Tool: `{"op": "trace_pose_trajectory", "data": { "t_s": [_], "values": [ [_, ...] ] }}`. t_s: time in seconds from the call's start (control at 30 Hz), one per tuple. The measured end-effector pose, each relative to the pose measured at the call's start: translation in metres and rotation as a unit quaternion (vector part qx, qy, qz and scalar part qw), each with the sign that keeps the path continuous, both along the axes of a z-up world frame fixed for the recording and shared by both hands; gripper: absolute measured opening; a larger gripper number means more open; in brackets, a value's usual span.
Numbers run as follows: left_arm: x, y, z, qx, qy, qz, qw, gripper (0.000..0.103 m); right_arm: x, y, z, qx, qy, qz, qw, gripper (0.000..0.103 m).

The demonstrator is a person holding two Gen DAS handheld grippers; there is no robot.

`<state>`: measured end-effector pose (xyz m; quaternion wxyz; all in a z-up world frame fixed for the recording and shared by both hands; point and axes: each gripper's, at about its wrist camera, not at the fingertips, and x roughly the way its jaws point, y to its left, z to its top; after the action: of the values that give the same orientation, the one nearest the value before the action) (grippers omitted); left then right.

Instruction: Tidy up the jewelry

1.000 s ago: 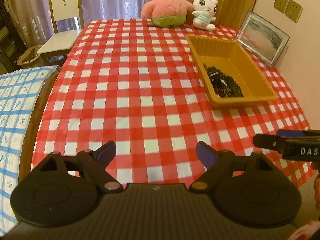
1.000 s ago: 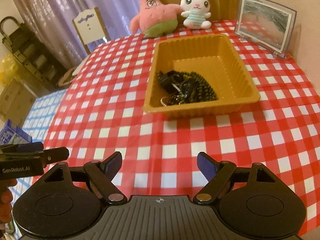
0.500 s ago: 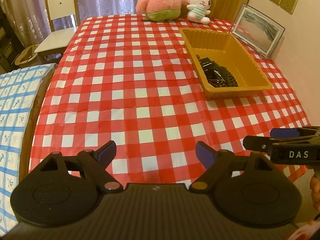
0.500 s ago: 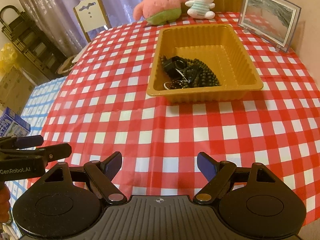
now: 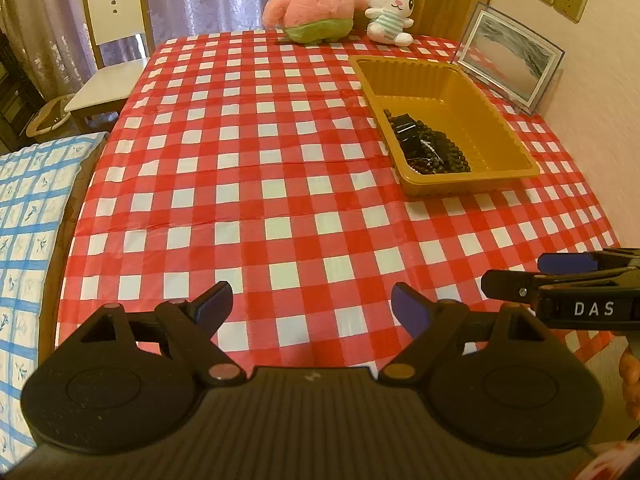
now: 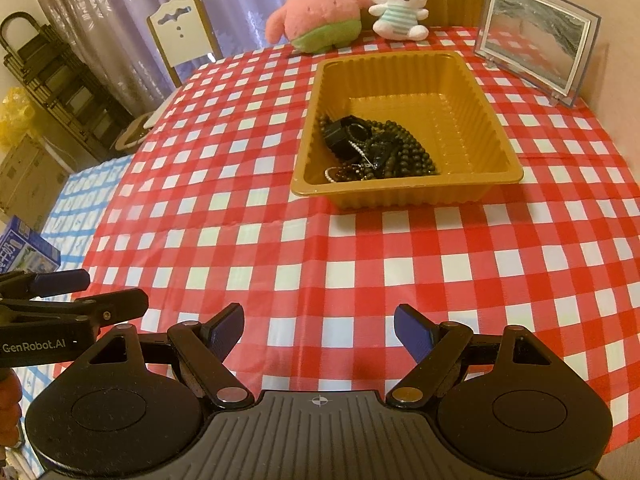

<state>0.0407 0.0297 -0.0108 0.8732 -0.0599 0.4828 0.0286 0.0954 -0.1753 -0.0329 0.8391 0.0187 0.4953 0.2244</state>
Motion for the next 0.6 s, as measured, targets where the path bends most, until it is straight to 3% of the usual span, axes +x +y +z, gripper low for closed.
{"op": "trace_pose_trajectory", "data": {
  "t_s": [0.6],
  "values": [
    [0.0006, -0.0016, 0.0004, 0.001, -0.002, -0.002, 1.0000, 0.085, -0.0002, -0.0007, 0.0014, 0.000, -0.002, 0.000, 1.000, 0.082]
  ]
}}
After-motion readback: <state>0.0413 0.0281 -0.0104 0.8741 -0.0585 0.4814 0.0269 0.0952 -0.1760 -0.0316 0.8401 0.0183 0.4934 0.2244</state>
